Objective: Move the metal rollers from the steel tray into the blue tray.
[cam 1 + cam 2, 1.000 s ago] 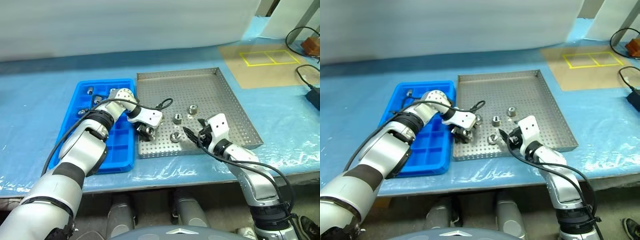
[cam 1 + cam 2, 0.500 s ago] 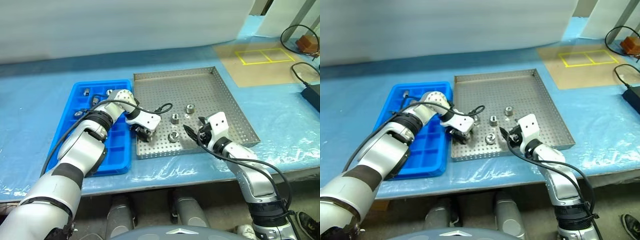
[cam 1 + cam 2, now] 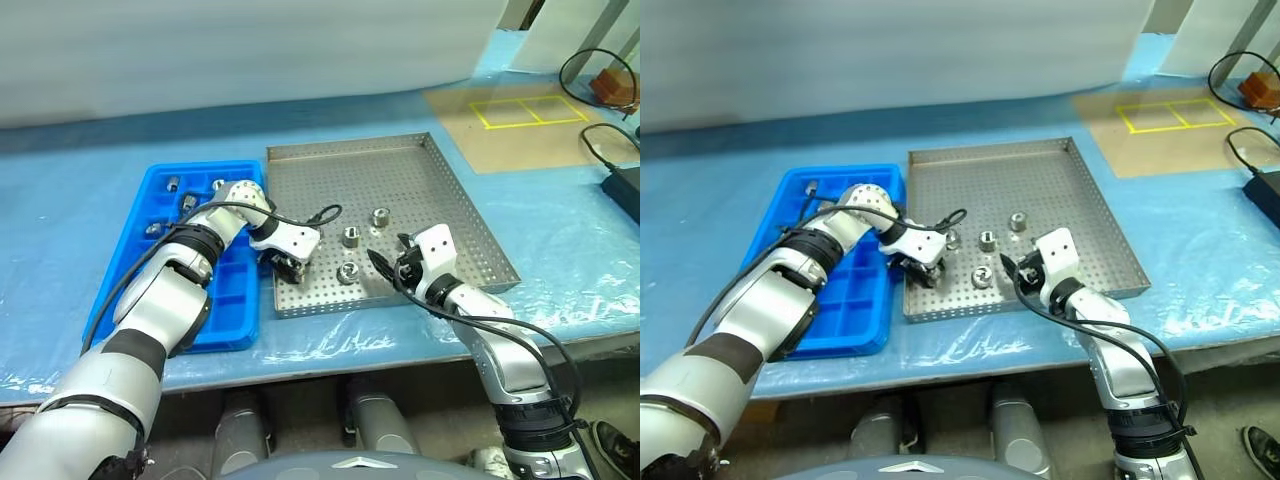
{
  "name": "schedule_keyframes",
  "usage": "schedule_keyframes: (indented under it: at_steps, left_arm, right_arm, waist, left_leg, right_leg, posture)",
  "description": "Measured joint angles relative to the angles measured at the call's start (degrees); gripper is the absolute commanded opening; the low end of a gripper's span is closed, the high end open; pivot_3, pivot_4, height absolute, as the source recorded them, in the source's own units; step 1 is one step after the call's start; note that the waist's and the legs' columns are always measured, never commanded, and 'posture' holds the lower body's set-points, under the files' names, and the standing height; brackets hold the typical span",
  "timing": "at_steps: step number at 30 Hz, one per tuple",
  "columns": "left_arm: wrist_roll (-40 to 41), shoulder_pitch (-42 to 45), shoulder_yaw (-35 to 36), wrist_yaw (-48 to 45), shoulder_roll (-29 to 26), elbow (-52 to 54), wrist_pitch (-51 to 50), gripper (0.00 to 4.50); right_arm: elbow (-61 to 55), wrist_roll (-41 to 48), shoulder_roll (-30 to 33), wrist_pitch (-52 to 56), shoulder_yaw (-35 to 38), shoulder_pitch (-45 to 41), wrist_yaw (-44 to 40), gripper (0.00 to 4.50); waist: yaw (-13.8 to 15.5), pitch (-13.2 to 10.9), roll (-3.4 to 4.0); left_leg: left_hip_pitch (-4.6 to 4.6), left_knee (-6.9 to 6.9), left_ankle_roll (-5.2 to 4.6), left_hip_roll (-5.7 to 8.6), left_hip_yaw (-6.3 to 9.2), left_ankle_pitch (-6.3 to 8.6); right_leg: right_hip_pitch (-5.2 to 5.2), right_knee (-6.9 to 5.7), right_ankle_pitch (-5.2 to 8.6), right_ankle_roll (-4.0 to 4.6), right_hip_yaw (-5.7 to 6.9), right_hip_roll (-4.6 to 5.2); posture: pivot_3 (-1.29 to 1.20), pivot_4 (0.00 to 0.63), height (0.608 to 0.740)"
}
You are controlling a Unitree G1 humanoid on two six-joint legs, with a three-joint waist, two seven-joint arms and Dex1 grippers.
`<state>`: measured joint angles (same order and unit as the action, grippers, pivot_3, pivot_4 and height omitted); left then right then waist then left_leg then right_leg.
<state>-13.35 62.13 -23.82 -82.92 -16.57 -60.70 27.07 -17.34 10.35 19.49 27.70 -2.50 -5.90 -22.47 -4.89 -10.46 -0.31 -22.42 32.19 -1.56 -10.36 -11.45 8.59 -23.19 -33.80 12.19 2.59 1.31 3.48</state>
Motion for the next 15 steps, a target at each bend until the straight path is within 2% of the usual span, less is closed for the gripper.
schedule_keyframes:
  at_steps: [2, 6, 12, 15]
  left_arm:
    - [3.2, -0.5, 1.7, -0.6, 1.2, 3.7, -2.6, 1.71]
    - [9.2, -3.5, 5.4, -2.2, -0.7, 15.8, -10.2, 1.71]
    - [14.3, -12.2, 8.7, -0.6, -7.1, 32.7, -22.9, 1.71]
    - [17.7, -15.5, 13.3, 2.5, -11.9, 40.9, -30.9, 1.71]
  right_arm:
    - [0.1, 0.0, -0.1, 0.0, -0.4, -0.3, -0.3, 3.70]
    - [1.3, 0.0, -0.1, -0.2, -0.8, -2.7, -1.7, 3.70]
    - [6.0, 0.0, 0.1, -1.6, -1.4, -7.4, -5.0, 3.70]
    - [8.2, 0.1, -0.5, -2.5, -2.4, -10.3, -6.8, 3.70]
  waist:
    - [0.8, 0.0, -0.02]
    - [1.1, 0.0, -0.01]
    - [1.5, 0.0, 0.03]
    - [1.9, -0.1, 0.07]
  left_leg:
    - [-0.34, 0.03, -0.13, 0.02, 0.00, 0.08]
    - [-0.38, -0.05, -0.20, 0.00, -0.10, 0.30]
    - [-0.78, -0.07, -0.08, -0.27, -0.10, 0.30]
    - [-0.70, -0.06, 0.14, -0.34, -0.10, 0.30]
  right_leg:
    - [-0.19, 0.05, -0.35, 0.52, 0.00, 0.02]
    - [-0.27, 0.05, -0.42, 0.59, 0.06, 0.10]
    - [-0.79, -0.07, -0.38, 0.62, 0.13, -0.09]
    - [-0.80, -0.20, -0.38, 0.63, 0.14, -0.11]
  posture:
    - [-0.42, 0.150, 0.740]
    - [-0.37, 0.150, 0.740]
    - [-0.26, 0.150, 0.740]
    - [-0.18, 0.150, 0.740]
